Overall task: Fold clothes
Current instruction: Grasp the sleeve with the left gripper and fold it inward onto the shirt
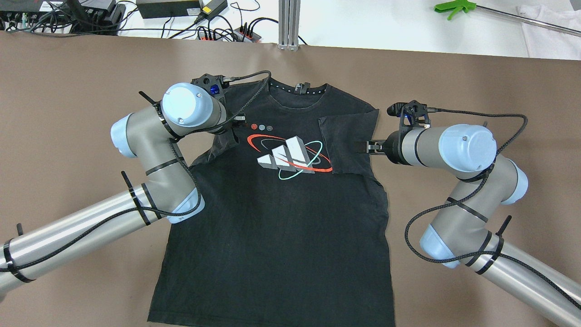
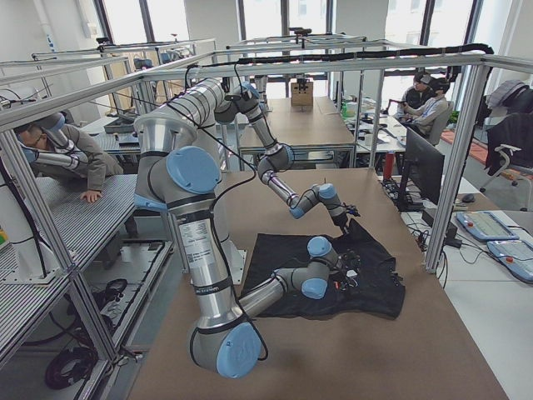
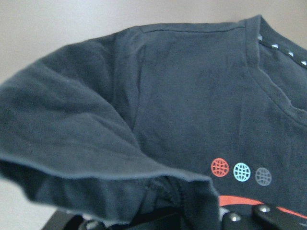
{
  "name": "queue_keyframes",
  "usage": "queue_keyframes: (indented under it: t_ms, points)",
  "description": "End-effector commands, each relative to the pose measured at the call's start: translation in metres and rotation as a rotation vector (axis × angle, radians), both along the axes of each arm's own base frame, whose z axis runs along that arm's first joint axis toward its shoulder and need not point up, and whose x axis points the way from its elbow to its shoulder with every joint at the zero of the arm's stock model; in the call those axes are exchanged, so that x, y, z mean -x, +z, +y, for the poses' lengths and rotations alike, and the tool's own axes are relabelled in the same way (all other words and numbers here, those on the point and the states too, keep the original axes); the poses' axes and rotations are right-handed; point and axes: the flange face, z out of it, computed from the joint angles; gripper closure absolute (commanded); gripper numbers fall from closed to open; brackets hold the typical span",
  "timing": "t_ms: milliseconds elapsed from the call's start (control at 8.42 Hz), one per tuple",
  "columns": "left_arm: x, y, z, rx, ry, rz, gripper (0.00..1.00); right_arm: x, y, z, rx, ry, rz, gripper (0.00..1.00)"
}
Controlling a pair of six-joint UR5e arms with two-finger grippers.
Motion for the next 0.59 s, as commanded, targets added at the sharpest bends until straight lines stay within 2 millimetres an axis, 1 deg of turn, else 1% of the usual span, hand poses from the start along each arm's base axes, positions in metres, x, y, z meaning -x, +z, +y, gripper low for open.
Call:
queue_keyframes:
  t_ms: [0,238,356,475]
  points:
    - [-0.039,-0.019,-0.004,0.006,-0.012,-0.014,1.0,0.0,0.003,0.0,0.003,0.002,0.005,0.06]
    - [-0.045,-0.021,0.001,0.002,-0.003,-0.015,1.0,0.0,0.006,0.0,0.005,0.002,0.009,0.06]
    - [-0.047,-0.023,0.003,-0.015,-0.024,-0.025,1.0,0.0,0.006,0.0,0.005,0.002,0.009,0.06]
    - [-0.055,-0.022,0.009,-0.027,-0.022,-0.034,0.38,-0.002,0.009,0.0,0.008,0.004,0.013,0.06]
